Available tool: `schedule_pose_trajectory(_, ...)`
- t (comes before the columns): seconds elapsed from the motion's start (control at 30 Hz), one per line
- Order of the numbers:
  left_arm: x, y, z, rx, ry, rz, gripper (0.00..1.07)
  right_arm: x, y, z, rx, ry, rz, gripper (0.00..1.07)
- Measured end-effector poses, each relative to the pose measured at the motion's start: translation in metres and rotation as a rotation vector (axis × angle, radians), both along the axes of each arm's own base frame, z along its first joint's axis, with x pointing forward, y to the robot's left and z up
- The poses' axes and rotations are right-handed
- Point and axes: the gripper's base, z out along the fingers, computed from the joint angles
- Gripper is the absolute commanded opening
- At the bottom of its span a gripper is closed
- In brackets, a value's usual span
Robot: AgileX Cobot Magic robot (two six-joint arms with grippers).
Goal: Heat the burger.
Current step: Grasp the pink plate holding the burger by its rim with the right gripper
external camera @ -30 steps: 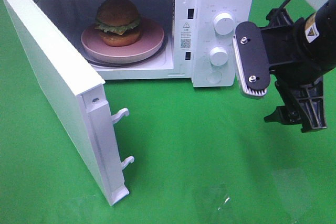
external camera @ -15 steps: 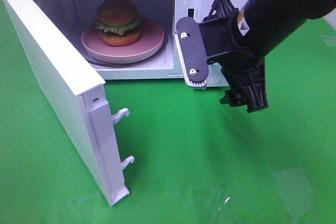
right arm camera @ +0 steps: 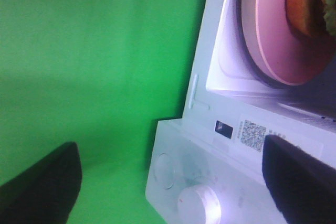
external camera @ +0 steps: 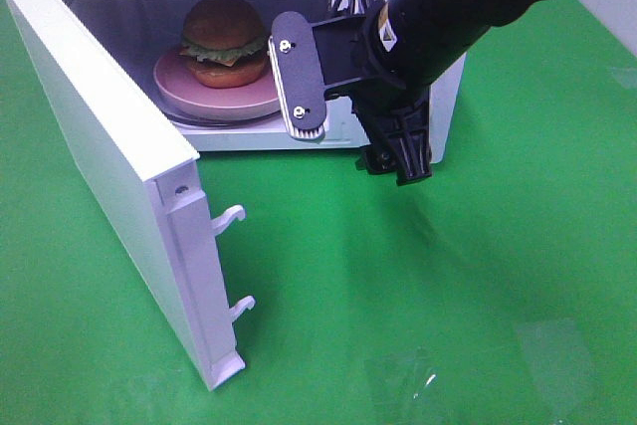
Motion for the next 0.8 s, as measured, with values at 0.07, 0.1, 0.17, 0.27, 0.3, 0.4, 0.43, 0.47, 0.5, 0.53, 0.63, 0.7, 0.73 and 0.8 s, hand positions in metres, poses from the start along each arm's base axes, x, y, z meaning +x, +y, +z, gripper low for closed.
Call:
schedule_pose_trajectory(0.07, 0.000, 0.000, 0.000, 0.000, 0.000, 0.000, 0.98, 0.003, 0.003, 0.000, 0.013, -0.008, 0.005, 0.89)
schedule_pose_trajectory(0.1, 0.000, 0.000, 0.000, 0.000, 0.000, 0.000, 0.98, 0.003, 0.003, 0.000, 0.013, -0.008, 0.005, 0.89)
schedule_pose_trajectory(0.17, 0.000, 0.000, 0.000, 0.000, 0.000, 0.000, 0.98, 0.006, 0.007, -0.001, 0.030, -0.017, 0.011, 0.88)
schedule_pose_trajectory(0.27, 0.000, 0.000, 0.000, 0.000, 0.000, 0.000, 0.98, 0.010, 0.015, -0.006, 0.050, -0.028, 0.028, 0.88)
schedule_pose_trajectory(0.3, 0.000, 0.000, 0.000, 0.000, 0.000, 0.000, 0.98, 0.010, 0.015, -0.006, 0.050, -0.028, 0.028, 0.88)
schedule_pose_trajectory(0.4, 0.000, 0.000, 0.000, 0.000, 0.000, 0.000, 0.98, 0.013, 0.021, -0.010, 0.064, -0.035, 0.042, 0.88)
schedule_pose_trajectory(0.43, 0.000, 0.000, 0.000, 0.000, 0.000, 0.000, 0.98, 0.015, 0.026, -0.011, 0.072, -0.038, 0.047, 0.88)
schedule_pose_trajectory(0.47, 0.000, 0.000, 0.000, 0.000, 0.000, 0.000, 0.98, 0.015, 0.026, -0.011, 0.072, -0.038, 0.047, 0.88)
schedule_pose_trajectory(0.5, 0.000, 0.000, 0.000, 0.000, 0.000, 0.000, 0.98, 0.018, 0.030, -0.013, 0.074, -0.039, 0.051, 0.88)
schedule_pose_trajectory(0.53, 0.000, 0.000, 0.000, 0.000, 0.000, 0.000, 0.98, 0.018, 0.030, -0.013, 0.074, -0.039, 0.051, 0.88)
schedule_pose_trajectory(0.63, 0.000, 0.000, 0.000, 0.000, 0.000, 0.000, 0.98, 0.023, 0.037, -0.016, 0.084, -0.045, 0.058, 0.87)
schedule_pose_trajectory(0.7, 0.000, 0.000, 0.000, 0.000, 0.000, 0.000, 0.98, 0.027, 0.042, -0.021, 0.087, -0.044, 0.063, 0.87)
schedule_pose_trajectory(0.73, 0.000, 0.000, 0.000, 0.000, 0.000, 0.000, 0.98, 0.030, 0.045, -0.024, 0.090, -0.044, 0.064, 0.87)
schedule_pose_trajectory(0.8, 0.000, 0.000, 0.000, 0.000, 0.000, 0.000, 0.98, 0.033, 0.048, -0.027, 0.093, -0.046, 0.067, 0.86)
